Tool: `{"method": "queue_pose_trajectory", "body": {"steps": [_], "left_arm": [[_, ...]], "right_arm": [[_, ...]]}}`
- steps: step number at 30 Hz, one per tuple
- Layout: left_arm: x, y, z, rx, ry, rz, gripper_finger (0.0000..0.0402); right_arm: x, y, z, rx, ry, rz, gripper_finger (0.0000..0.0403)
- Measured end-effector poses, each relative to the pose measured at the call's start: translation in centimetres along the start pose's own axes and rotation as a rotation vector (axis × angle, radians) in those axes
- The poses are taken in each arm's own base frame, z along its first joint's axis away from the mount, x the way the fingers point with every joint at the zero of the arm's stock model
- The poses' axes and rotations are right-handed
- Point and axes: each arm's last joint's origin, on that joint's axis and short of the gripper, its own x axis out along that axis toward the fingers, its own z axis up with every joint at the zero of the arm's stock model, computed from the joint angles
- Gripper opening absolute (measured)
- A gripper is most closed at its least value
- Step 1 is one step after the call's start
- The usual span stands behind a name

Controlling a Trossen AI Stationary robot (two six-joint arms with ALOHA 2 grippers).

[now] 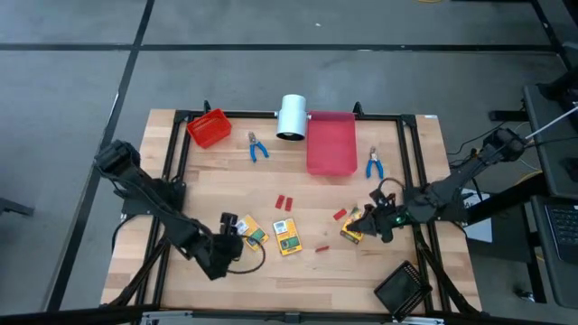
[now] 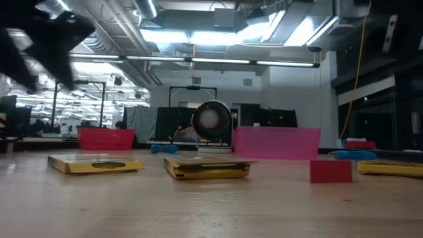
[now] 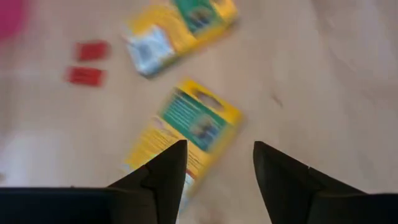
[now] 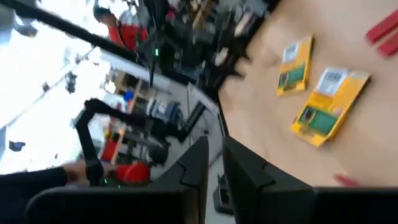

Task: Pick & Place School Supplies
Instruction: Put the yellow crayon box into the red bin

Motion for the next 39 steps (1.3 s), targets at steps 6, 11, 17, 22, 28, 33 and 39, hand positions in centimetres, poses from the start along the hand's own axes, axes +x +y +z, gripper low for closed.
{"method": "queue_pose_trajectory", "body": {"steps": [6,11,17,22,28,33,39], "left_arm": [[1.0,0.0,2.4,-0.061,-0.089,0.027,0.0149],[1.1,-0.5,3.6,-0.234,-0.189,-0.05,0.0127],[2.5,-0.6,4.5,-0.371,-0.187,-0.17,0.0127],[4.3,-1.2,5.4,-0.375,-0.08,-0.162,0.0153],[6.0,-2.7,6.5,-0.544,0.152,-0.031,0.0154],[7.2,-4.1,7.4,-0.575,0.187,-0.043,0.0148],[7.6,-3.9,6.4,-0.691,0.26,0.036,0.0146]], "right_arm": [[2.7,3.3,-1.3,-0.058,0.166,-0.063,0.0052],[3.9,5.1,-2.2,-0.181,0.287,-0.174,0.0052],[4.5,5.6,-2.4,-0.38,0.339,-0.183,0.0052],[4.6,5.4,-2.8,-0.492,0.404,-0.157,0.0052],[4.1,5.7,-3.6,-0.492,0.438,-0.137,0.0052],[3.7,6.0,-4.2,-0.526,0.352,-0.167,0.0052],[3.2,6.5,-4.8,-0.534,0.249,-0.179,0.0052]]}}
